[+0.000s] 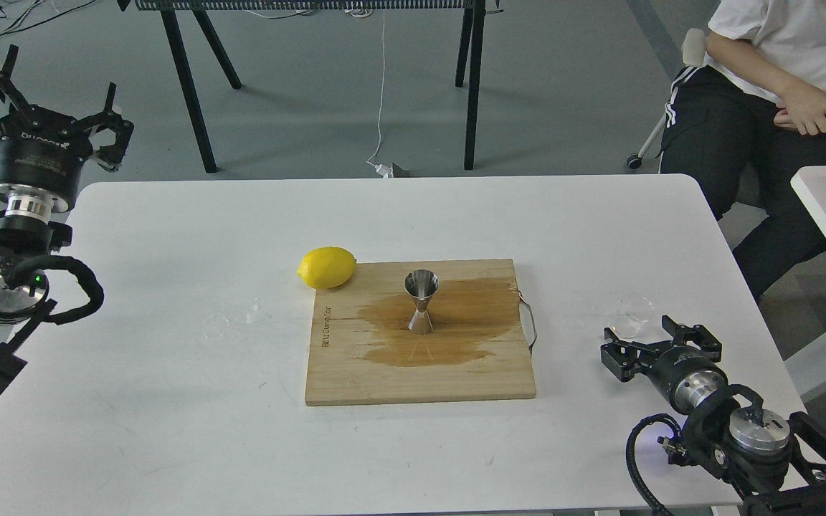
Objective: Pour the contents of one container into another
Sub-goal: 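Move the right gripper to the clear glass cup and grasp it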
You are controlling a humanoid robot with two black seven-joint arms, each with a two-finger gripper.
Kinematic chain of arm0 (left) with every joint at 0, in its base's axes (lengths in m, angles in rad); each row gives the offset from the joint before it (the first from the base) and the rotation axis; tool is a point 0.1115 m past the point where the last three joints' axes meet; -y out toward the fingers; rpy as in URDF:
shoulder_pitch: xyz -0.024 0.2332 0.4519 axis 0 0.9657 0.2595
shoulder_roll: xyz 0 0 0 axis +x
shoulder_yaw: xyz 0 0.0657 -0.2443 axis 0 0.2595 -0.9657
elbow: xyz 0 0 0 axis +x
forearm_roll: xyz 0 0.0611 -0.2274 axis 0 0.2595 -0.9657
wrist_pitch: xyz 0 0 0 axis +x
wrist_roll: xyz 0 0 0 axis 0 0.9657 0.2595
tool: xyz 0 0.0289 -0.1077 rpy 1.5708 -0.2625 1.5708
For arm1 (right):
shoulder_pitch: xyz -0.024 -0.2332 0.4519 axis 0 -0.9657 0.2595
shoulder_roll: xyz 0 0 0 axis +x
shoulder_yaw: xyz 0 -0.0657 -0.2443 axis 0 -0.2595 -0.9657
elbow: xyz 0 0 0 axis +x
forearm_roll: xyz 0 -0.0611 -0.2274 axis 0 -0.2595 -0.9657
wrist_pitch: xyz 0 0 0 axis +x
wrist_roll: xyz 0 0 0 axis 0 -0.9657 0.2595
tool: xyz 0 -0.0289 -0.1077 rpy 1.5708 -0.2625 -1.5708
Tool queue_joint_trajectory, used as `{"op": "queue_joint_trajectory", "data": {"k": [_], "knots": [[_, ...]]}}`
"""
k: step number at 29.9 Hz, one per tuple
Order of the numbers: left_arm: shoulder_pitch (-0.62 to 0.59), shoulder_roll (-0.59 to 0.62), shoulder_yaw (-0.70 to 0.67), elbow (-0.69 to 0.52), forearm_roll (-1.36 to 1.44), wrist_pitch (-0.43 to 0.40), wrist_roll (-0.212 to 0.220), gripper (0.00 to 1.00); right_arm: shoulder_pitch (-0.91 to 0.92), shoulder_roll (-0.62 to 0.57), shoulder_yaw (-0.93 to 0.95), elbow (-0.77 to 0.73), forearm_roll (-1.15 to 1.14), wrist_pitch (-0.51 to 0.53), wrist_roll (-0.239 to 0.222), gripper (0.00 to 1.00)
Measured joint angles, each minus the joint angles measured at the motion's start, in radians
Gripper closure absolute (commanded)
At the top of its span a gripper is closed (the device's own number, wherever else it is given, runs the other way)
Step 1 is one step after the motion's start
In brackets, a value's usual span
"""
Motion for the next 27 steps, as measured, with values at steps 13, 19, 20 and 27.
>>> {"op": "queue_joint_trajectory", "data": {"k": [13,19,20,27], "knots": [[0.000,-0.004,0.000,0.000,0.000,0.001,0.001,0.00,0.056,0.033,-0.002,-0.075,0.000,-0.002,-0.010,0.16],[0.000,-0.003,0.000,0.000,0.000,0.001,0.000,0.00,0.070,0.034,-0.001,-0.096,0.000,-0.002,-0.012,0.22],[0.000,-0.002,0.000,0.000,0.000,0.001,0.000,0.00,0.070,0.035,0.000,-0.096,0.000,-0.001,-0.012,0.24],[0.000,0.001,0.000,0.000,0.000,-0.001,-0.001,0.00,0.071,0.048,0.007,-0.099,0.000,0.008,-0.019,0.35]]}}
